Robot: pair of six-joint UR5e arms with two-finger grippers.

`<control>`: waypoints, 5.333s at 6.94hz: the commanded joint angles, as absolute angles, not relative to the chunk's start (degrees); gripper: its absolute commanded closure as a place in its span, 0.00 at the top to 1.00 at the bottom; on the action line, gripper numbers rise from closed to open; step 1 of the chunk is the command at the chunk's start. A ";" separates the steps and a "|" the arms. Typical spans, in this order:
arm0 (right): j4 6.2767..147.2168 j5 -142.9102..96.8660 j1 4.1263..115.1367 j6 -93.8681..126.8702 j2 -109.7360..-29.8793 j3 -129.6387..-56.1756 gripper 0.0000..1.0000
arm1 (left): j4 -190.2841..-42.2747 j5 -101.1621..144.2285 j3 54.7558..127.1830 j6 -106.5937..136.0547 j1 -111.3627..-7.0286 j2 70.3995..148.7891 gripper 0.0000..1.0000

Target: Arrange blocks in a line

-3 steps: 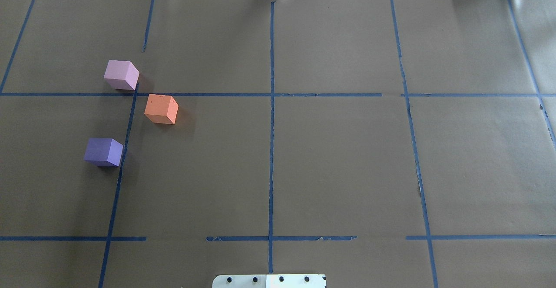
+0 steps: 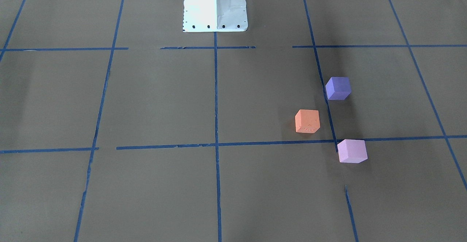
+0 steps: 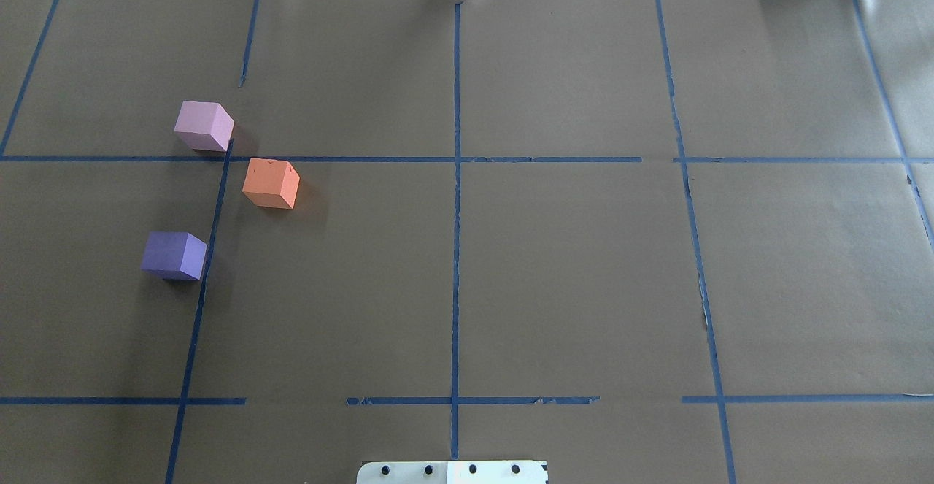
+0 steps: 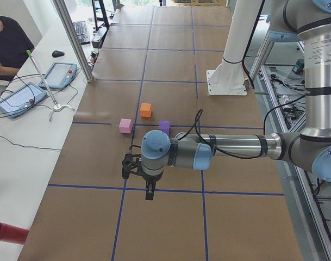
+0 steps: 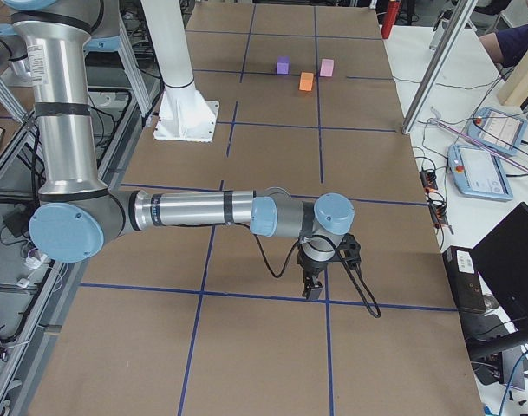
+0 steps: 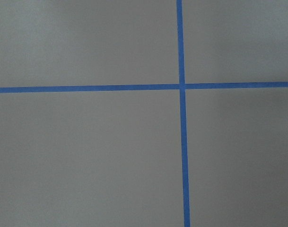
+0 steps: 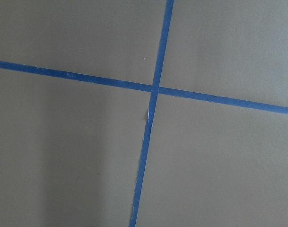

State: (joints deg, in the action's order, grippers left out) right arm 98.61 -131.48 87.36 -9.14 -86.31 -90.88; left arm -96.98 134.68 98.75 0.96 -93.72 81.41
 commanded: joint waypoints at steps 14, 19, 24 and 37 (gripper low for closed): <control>98.61 -131.48 87.36 -9.14 -86.31 -90.88 1.00 | -104.50 127.13 106.44 33.65 -61.55 99.11 1.00; 98.61 -131.48 87.36 -9.14 -86.31 -90.88 1.00 | -101.78 126.56 96.43 52.35 -49.06 113.71 1.00; 98.61 -131.48 87.36 -9.14 -86.31 -90.88 1.00 | -101.78 124.11 90.62 53.70 -47.11 115.93 1.00; 98.61 -131.48 87.36 -9.14 -86.31 -90.88 1.00 | -107.30 125.86 81.13 53.61 -46.23 119.18 0.93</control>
